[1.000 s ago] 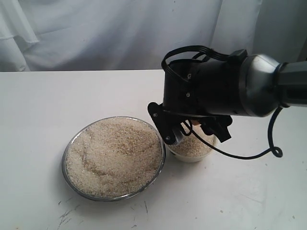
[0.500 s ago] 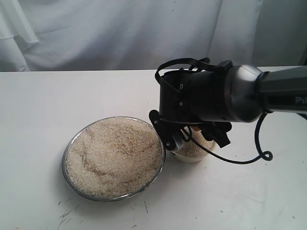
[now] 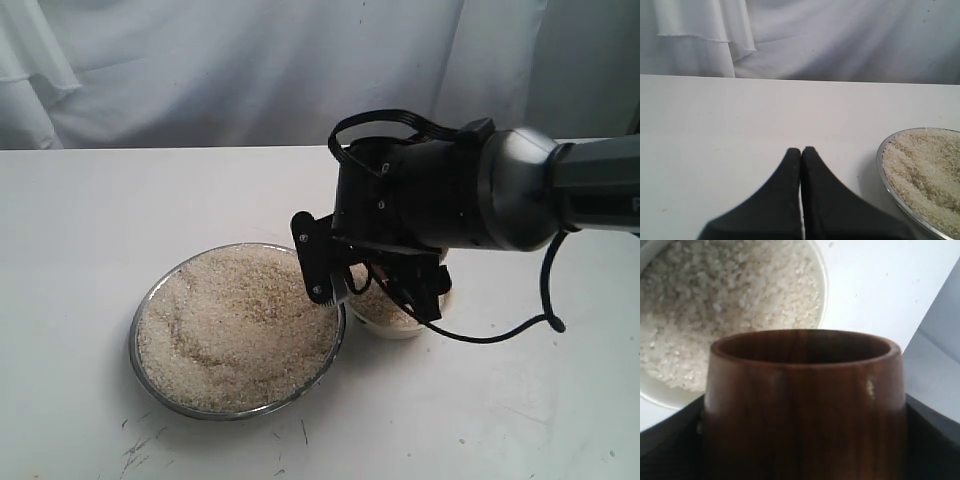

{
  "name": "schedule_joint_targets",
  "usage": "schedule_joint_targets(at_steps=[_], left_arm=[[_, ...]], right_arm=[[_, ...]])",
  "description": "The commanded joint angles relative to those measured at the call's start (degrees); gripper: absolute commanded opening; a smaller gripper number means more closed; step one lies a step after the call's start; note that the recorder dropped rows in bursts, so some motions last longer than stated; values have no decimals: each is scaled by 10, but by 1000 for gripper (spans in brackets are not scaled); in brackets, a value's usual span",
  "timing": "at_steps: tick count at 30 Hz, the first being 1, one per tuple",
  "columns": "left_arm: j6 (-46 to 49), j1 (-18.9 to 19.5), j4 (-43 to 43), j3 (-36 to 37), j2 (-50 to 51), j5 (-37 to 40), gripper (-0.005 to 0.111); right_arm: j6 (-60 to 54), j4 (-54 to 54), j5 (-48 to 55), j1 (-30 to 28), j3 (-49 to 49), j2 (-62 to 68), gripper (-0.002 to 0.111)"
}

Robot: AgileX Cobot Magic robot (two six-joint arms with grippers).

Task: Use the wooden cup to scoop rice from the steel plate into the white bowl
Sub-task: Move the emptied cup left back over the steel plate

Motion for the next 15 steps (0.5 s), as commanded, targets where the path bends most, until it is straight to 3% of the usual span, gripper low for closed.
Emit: schedule_joint_targets(at_steps=[1, 6, 10, 15], left_arm=[[0, -1, 0, 3, -3, -4, 0], [1, -1, 0, 3, -3, -4, 0], [1, -1, 0, 3, -3, -4, 0], [-1, -1, 0, 3, -3, -4, 0]], right_arm=[[9, 4, -37, 0, -1, -25, 0], [-1, 48, -65, 1, -7, -30, 0], [-96, 197, -73, 2, -25, -30, 0], [-110, 208, -68, 27, -75, -20, 0]])
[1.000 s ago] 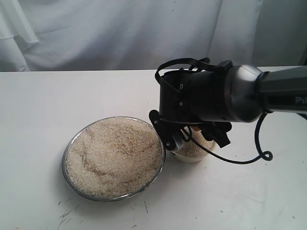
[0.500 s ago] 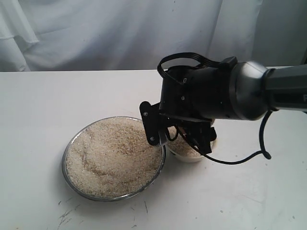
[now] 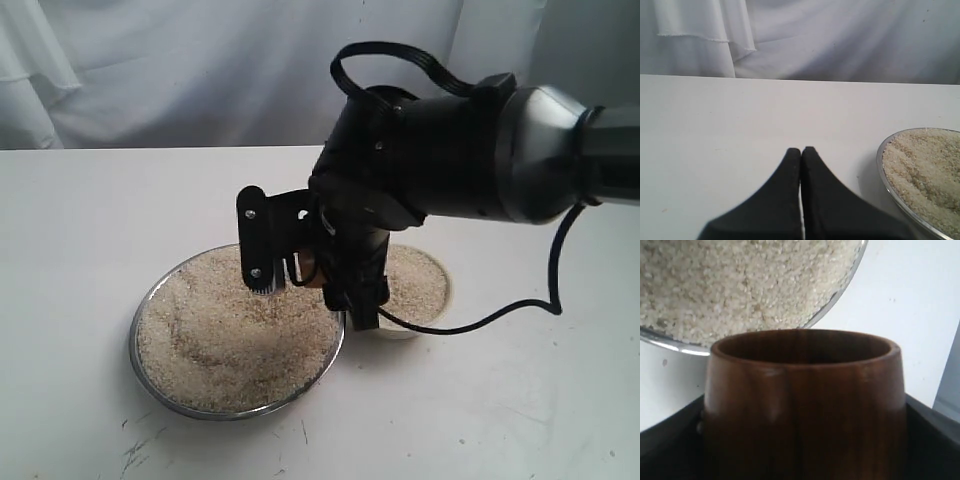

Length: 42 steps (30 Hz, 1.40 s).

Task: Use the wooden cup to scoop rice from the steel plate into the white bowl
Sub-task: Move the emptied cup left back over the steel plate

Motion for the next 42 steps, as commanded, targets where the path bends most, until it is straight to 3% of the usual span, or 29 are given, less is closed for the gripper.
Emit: schedule_joint_targets(at_steps=[1, 17, 30, 42], left_arm=[[-1, -1, 0, 3, -3, -4, 0], [-2, -1, 0, 3, -3, -4, 0], [-1, -1, 0, 3, -3, -4, 0], [-2, -1, 0, 3, -3, -4, 0]], right_arm=[[-25, 5, 5, 17, -45, 16, 0], [-44, -81, 49, 41, -177, 147, 0], [-33, -324, 24, 41, -179, 202, 0], [-31, -363, 20, 42, -180, 245, 0]])
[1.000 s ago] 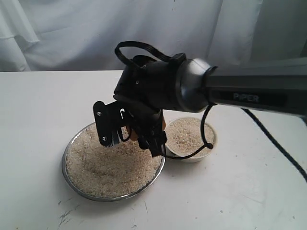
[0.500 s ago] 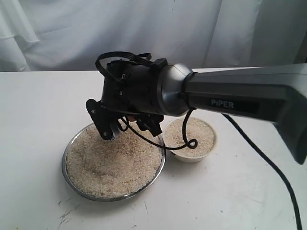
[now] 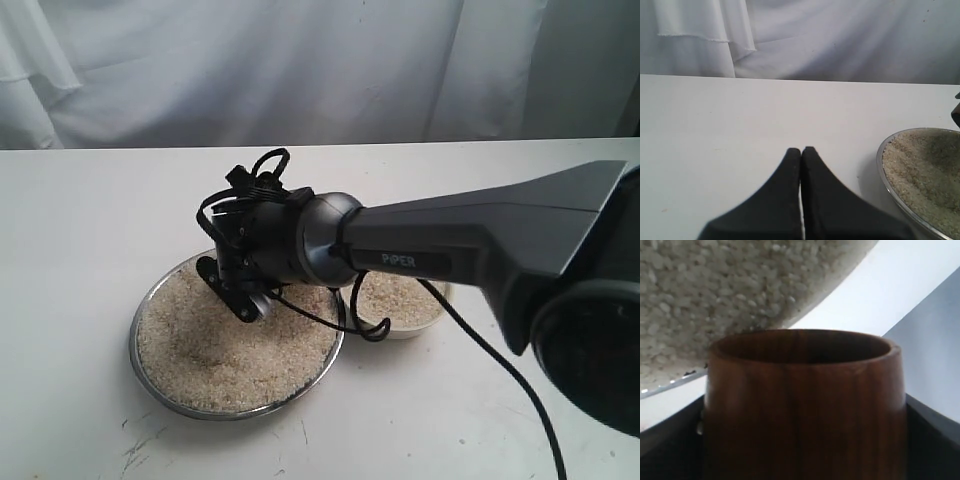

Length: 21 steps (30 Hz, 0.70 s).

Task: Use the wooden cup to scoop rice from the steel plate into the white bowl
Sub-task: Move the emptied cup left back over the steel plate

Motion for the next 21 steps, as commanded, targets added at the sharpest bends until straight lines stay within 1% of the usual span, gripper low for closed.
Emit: schedule_joint_targets(at_steps=[1, 12, 21], left_arm=[[-2, -1, 0, 3, -3, -4, 0], [0, -1, 0, 3, -3, -4, 0], [-2, -1, 0, 3, -3, -4, 0]], right_arm=[[4, -14, -5, 1, -5, 5, 0], [3, 9, -4, 13, -5, 10, 0], [-21, 65, -6, 28, -5, 11, 0]])
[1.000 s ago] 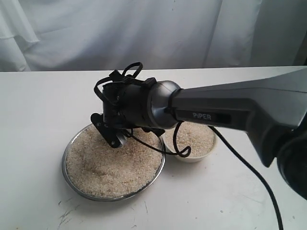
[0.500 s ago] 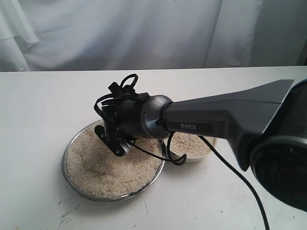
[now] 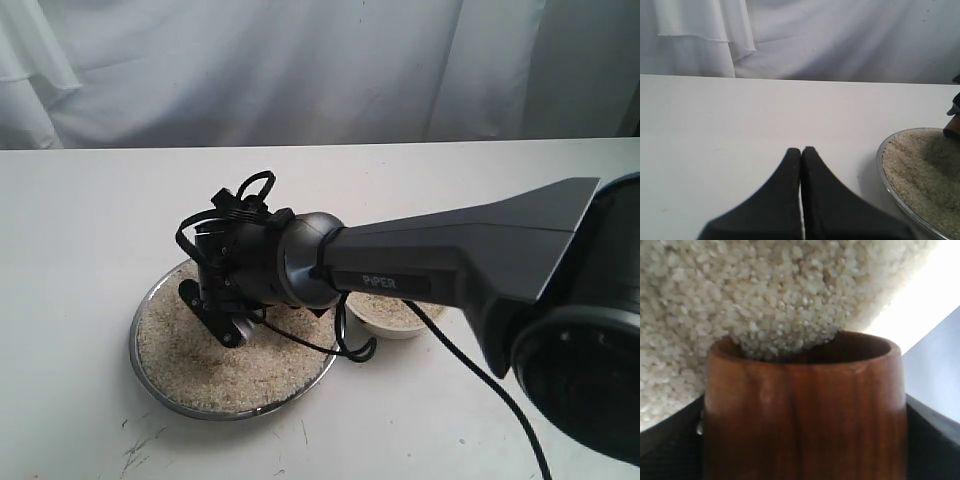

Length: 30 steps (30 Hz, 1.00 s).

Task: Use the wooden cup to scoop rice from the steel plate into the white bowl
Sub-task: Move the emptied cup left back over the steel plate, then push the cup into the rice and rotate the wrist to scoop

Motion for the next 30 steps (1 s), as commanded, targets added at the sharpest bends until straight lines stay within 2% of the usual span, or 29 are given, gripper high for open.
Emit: schedule_joint_targets(at_steps=[1, 7, 21, 30], left_arm=[[-2, -1, 0, 3, -3, -4, 0], [-1, -1, 0, 3, -3, -4, 0], [-2, -1, 0, 3, -3, -4, 0], [-2, -1, 0, 3, -3, -4, 0]], right_arm=[[-20, 26, -1, 6, -2, -1, 0], [-70, 73, -3, 16, 0, -1, 0], [-76, 121, -10, 19, 0, -1, 0], [-94, 205, -36, 4, 0, -1, 0]])
